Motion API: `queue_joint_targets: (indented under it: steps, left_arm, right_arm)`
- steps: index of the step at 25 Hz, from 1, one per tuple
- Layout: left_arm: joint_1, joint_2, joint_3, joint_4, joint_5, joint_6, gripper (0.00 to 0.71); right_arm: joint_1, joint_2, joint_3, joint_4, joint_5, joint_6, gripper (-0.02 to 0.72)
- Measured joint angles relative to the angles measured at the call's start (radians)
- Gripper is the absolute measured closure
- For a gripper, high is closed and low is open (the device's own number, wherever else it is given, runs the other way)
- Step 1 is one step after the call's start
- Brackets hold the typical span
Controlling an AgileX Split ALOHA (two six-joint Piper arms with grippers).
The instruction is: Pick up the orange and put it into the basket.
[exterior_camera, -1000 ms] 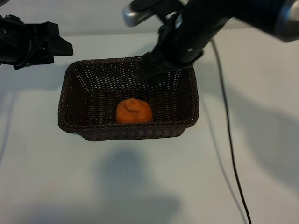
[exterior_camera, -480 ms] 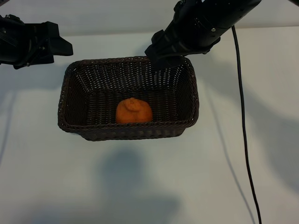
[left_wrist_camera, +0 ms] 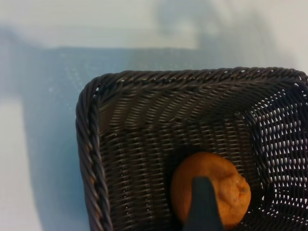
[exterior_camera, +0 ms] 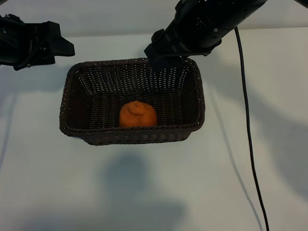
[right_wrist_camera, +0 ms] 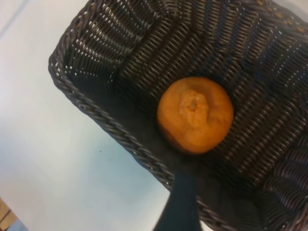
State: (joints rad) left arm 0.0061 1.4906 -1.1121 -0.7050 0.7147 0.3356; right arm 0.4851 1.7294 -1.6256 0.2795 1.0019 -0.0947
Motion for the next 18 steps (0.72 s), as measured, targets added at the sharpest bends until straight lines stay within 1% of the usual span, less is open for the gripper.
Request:
queue_joint_targets:
  steps: [18]
  left_arm:
    - [0.0,0.0,0.0,0.001,0.006,0.002,0.164]
  right_arm:
    - [0.0,0.049,0.0,0.004,-0.002,0.0,0.105]
